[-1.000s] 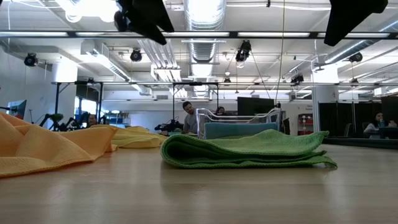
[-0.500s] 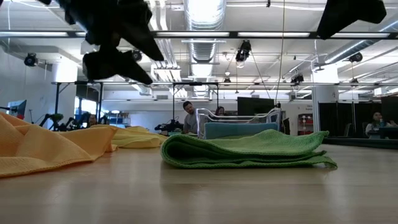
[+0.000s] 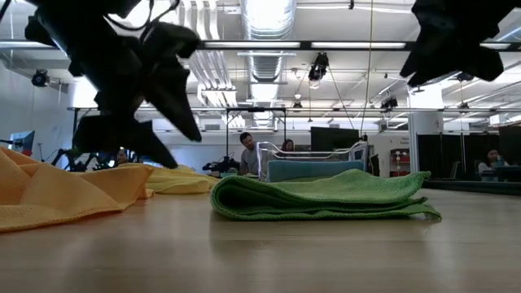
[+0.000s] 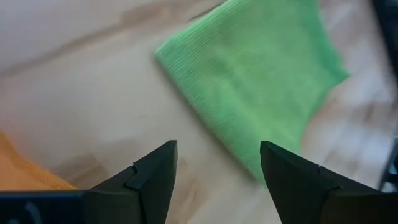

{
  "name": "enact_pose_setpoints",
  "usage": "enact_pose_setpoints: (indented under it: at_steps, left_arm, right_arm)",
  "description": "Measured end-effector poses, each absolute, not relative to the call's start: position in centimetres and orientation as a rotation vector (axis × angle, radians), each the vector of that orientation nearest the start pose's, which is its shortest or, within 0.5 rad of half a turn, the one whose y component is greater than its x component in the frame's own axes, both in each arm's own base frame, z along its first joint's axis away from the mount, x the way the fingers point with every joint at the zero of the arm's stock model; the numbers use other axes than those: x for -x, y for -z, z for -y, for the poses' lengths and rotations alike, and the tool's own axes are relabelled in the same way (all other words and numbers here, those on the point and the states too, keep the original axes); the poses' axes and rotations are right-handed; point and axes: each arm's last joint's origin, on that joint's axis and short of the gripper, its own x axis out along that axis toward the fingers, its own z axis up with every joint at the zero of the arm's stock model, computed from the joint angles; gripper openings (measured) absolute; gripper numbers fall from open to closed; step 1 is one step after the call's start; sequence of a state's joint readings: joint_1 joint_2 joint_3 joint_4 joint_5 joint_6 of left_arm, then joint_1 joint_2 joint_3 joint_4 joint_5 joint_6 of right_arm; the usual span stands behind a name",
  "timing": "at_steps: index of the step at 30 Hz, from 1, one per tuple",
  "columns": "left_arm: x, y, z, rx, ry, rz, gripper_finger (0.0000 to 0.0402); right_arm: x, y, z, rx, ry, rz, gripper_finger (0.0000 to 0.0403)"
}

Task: Fold microfiber towels
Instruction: Stack the green microfiber cloth on top of the blue microfiber cloth in the transparent bin

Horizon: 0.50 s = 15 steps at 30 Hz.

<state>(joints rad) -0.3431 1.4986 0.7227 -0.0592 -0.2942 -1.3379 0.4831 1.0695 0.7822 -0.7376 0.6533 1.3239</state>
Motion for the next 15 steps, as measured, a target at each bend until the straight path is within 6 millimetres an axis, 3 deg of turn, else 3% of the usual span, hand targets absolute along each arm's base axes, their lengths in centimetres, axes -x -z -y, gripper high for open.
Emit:
enact_pose_setpoints:
  at_steps: [7, 15]
  left_arm:
    - [-28.3, -14.3, 9.1, 1.068, -0.510, -0.688, 0.0215]
    - [-29.1, -13.3, 9.0, 1.084, -0.510, -0.662, 0.0215]
  right_arm:
    - [-18.9, -23.4, -6.9, -0.713, 0.698, -0.591, 0.0152]
    - [-20.2, -22.2, -6.3, -0.828, 0.711, -0.609, 0.0181]
